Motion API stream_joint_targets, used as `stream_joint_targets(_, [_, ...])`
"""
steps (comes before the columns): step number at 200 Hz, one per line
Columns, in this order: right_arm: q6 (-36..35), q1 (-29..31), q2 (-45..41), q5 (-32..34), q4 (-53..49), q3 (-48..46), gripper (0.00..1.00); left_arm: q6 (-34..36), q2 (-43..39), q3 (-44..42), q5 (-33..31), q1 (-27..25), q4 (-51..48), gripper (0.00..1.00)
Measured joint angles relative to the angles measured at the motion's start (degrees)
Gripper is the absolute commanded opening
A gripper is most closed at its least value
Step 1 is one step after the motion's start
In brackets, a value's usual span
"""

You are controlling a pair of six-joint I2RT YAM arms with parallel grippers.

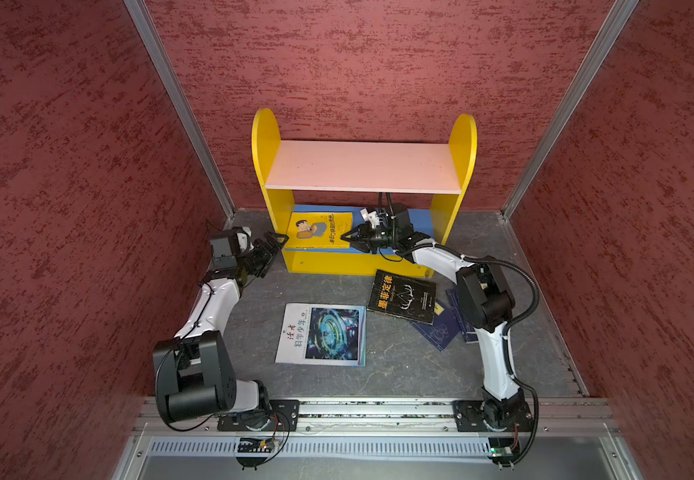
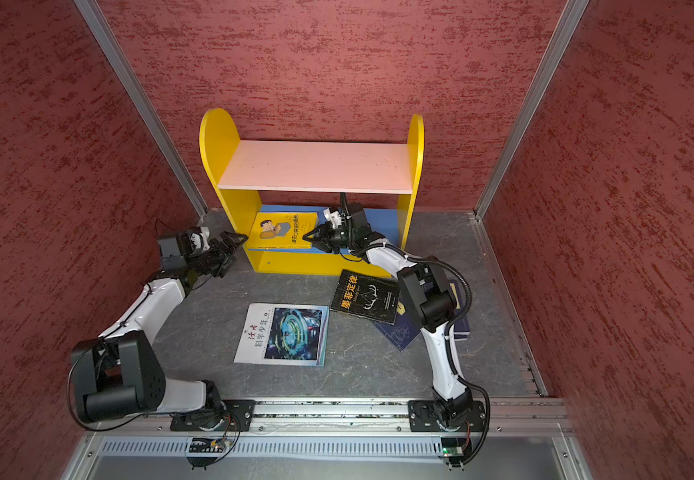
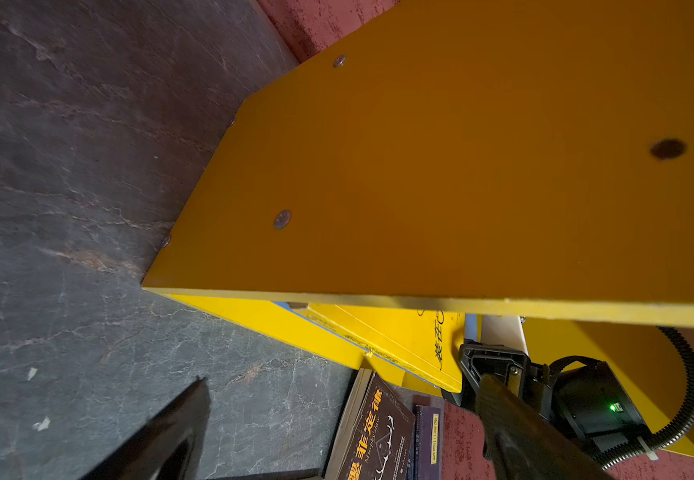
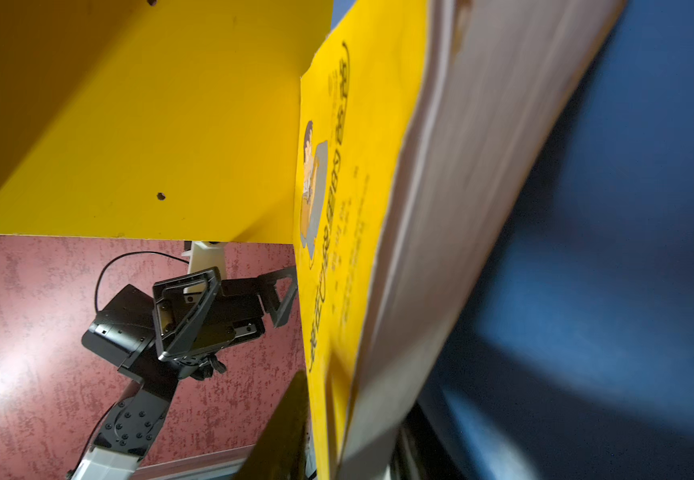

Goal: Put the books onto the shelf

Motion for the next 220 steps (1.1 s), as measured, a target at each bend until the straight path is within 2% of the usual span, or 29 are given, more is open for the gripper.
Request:
stream_joint_targets(47, [-3.89, 0.42, -1.27, 7.67, -5.38, 1.11, 0.42, -0.11, -0.02, 0.00, -0.04, -0.17, 0.44, 0.99])
stream_joint_targets(79, [-5.62, 0.42, -1.27, 11.85, -11.39, 4.02, 0.36, -0.11, -0.02, 0.00, -0.33, -0.20, 0.44, 0.99])
stream_joint_targets(151, [-7.39, 0.92, -1.27, 12.46, -12.87, 4.24, 0.28, -0.13, -0.02, 0.00, -0.39, -0.20, 0.46, 0.99])
stream_joint_targets(220, [-8.87, 1.46, -1.40, 13.40, -14.93, 4.76, 0.25, -0.15, 0.00, 0.00, -0.39, -0.20, 0.46, 0.99])
